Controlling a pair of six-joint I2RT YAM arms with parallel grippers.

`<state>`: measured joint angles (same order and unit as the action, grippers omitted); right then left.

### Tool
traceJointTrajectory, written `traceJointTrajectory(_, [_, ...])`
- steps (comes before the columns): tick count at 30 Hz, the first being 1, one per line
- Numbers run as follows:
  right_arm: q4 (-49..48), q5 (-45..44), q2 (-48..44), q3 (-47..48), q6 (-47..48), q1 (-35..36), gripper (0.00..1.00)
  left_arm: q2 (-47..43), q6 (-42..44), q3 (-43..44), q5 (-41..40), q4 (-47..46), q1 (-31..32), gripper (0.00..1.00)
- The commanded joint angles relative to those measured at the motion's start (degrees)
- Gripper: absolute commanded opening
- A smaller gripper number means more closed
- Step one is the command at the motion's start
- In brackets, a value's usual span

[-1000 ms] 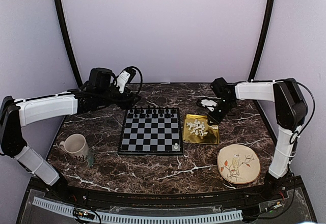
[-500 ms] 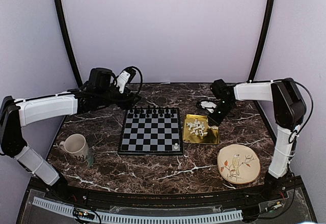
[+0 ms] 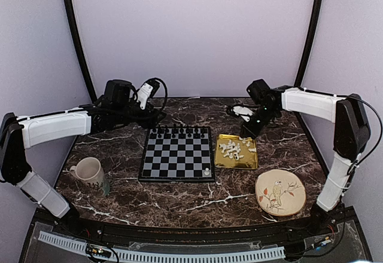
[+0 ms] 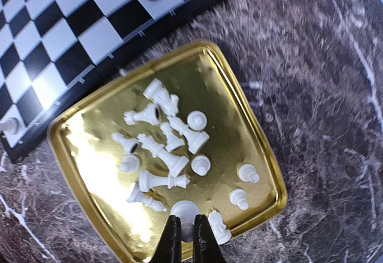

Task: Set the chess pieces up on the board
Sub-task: Pick up the pawn from the storage box, then place the pawn at h2.

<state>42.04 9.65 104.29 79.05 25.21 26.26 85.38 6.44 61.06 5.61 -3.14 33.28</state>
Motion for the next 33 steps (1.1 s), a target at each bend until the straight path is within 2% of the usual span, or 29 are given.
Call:
traceJointTrajectory(1, [3.63, 1.61, -4.13, 5.28, 1.7, 5.25, 0.0, -3.19, -2.31, 0.54, 0.24, 0.26, 0.21, 0.67])
traceJointTrajectory(9, [7.13, -0.55, 0.67, 11.14, 3.25, 16.87, 0.0, -6.23, -3.82, -0.59, -6.69, -0.57, 0.12, 0.68])
traceJointTrajectory(13, [8.59, -1.94, 5.68, 14.65, 3.61, 20.55, 0.0, -7.82, -4.3, -0.64, -6.7, -0.53, 0.13, 0.68])
traceJointTrajectory(20, [10.88, -3.14, 11.97, 18.2, 3.28, 23.02, 0.0, -8.92, -3.83, -1.11, -6.28, -1.12, 0.13, 0.69])
traceJointTrajectory(33, [10.81, -3.19, 16.0, 18.86, 2.68, 23.59, 0.0, -9.53, -4.06, -1.14, -6.12, -1.18, 0.13, 0.69])
